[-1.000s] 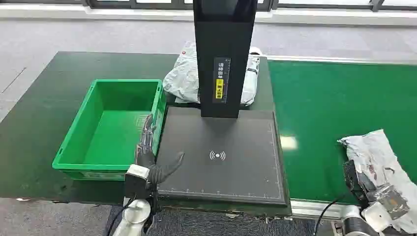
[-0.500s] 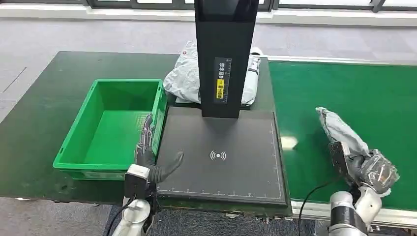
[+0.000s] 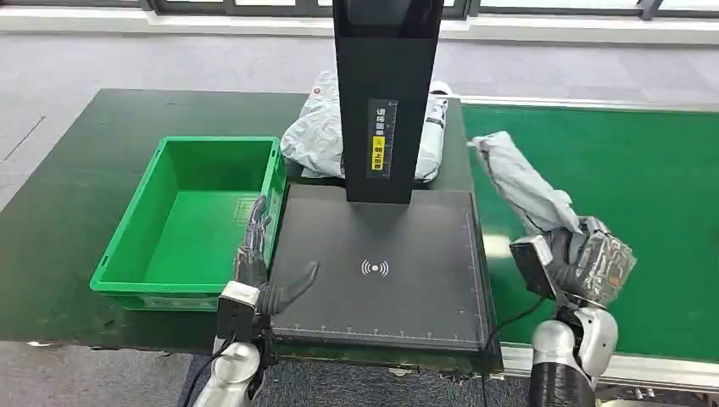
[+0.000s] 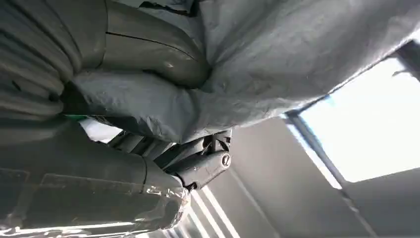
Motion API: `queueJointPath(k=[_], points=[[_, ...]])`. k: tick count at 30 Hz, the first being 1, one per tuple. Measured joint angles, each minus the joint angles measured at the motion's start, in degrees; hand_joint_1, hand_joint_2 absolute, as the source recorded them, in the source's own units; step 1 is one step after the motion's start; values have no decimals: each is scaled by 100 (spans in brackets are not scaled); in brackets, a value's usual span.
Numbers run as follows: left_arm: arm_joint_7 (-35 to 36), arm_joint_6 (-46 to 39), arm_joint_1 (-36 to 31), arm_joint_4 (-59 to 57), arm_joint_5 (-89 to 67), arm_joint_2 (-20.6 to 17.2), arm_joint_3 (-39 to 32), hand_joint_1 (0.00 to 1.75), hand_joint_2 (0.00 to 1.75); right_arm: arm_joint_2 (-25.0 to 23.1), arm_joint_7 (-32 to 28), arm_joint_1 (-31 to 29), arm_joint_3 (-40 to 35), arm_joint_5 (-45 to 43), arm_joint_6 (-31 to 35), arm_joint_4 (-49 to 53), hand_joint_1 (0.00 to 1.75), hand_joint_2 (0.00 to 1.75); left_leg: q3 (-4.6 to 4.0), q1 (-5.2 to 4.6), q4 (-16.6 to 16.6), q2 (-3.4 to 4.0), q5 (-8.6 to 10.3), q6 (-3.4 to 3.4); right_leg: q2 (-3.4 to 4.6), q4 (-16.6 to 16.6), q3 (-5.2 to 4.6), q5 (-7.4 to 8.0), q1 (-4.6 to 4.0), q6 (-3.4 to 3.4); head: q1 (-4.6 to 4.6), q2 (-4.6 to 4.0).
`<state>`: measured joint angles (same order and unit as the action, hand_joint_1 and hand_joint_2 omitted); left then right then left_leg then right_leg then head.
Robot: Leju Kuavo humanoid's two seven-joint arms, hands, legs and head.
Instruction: Moved the parcel from conveyor to table for the left to box.
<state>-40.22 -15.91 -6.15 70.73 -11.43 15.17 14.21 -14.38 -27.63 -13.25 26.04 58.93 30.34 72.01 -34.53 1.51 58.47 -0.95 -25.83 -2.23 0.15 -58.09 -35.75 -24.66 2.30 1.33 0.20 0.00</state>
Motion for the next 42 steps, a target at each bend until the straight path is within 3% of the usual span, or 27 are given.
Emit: queueJointPath(k=[6, 18, 25, 29, 30, 31, 32, 42], points=[[0, -2, -76, -66, 44, 2, 0, 0, 175, -184, -94, 316, -930, -188, -70, 646, 175, 175, 0, -2, 4, -1, 0, 1, -1, 0, 2, 1, 3, 2, 0, 0], [0, -2, -97, -79, 44, 4, 0, 0, 175, -245, -96, 455, -1319, -216, -109, 963, 175, 175, 0, -2, 3, -1, -1, 1, 0, 0, 2, 1, 2, 1, 2, 0], [0, -39, -103, -79, 83, 4, -2, 0, 175, -265, -179, 555, -2021, -422, -1220, 941, 175, 175, 0, 0, 1, 0, 0, 0, 5, 0, 0, 1, 0, 1, 2, 0], [0, -63, -105, -79, 112, 2, -2, 0, 175, -271, -33, 537, -2564, -420, -1431, 708, 175, 175, -1, 1, 0, -1, 1, -2, 3, 0, 1, 1, -1, 0, 2, 0], [0, -81, -106, -79, 112, 2, -4, 0, 175, -271, 13, 517, -2680, -435, -1486, 624, 169, 175, -1, 1, 0, -1, 1, -2, 4, 0, 0, 1, 0, 0, 2, 0], [0, -94, -107, -79, 112, 0, -4, 0, 175, -271, 59, 484, -2788, -468, -1554, 525, 93, 175, -1, 1, 0, 0, 1, -2, 5, 0, 1, 1, 0, 1, 0, 0], [0, -103, -107, -79, 112, 0, -4, 0, 175, -267, 145, 439, -2894, -505, -1686, 396, 0, 175, -1, 0, 1, -1, 1, -2, 4, 0, 1, 1, 0, 1, 2, 0], [0, -151, -107, -109, 131, 0, -2, 0, 175, -263, 452, 85, -3236, -575, -1980, -825, 0, 175, -1, 0, 1, -2, 1, -2, 2, 0, 1, 1, 0, 1, 2, 0]])
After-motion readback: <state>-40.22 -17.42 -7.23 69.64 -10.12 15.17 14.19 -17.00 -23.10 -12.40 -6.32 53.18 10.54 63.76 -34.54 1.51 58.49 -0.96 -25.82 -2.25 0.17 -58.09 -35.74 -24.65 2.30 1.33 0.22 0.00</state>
